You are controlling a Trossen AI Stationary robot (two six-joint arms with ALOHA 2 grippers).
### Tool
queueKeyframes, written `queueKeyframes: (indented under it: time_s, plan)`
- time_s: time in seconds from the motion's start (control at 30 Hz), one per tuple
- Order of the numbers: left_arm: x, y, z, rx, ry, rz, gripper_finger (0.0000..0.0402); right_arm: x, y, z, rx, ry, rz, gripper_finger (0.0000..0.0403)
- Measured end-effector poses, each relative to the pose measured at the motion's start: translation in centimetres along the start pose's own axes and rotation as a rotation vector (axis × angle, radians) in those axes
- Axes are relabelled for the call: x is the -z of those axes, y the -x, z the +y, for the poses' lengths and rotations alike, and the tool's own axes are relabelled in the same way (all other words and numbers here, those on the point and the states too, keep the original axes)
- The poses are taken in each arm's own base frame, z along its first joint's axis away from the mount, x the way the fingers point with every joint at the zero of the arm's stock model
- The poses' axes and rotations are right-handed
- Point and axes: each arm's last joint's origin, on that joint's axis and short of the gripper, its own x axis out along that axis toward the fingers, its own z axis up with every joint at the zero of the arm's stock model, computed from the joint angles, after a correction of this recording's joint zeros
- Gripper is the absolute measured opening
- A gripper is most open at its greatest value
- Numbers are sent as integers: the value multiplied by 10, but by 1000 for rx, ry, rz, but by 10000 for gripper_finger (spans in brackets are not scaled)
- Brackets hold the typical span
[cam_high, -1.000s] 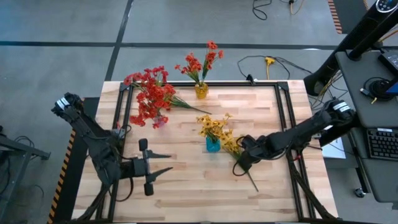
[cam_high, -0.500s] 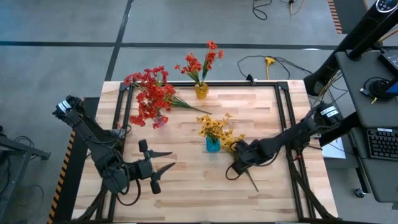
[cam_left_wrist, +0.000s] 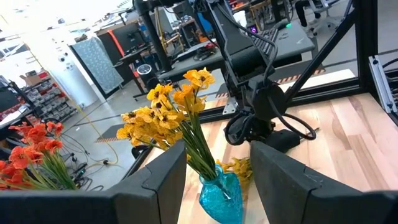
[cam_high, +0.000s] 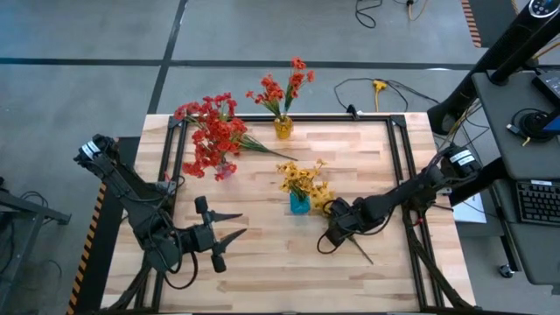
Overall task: Sort flowers into vase by color
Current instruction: Put the yellow flowers into the blue vase
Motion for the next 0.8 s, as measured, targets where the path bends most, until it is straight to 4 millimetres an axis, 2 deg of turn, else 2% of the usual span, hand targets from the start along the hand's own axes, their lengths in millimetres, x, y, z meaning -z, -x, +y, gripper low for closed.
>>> queueKeyframes:
  time_s: [0.13, 0.3, 0.47, 0.67, 0.8]
  plan:
    - [0, 0, 0, -9, 10, 0, 162, 0, 0, 0, 2, 0, -2, 82]
    - [-1, 1, 5, -127, 60, 2, 162, 0, 0, 0, 3, 18, -2, 51]
    - [0, 0, 4, -118, 59, 3, 162, 1, 3, -2, 5, 37, 29, 31]
    - [0, 0, 3, -89, 57, 2, 162, 4, 23, -16, 51, 48, 82, 29]
    - [0, 0, 3, -86, 56, 3, 162, 3, 47, -20, -17, 56, 15, 29]
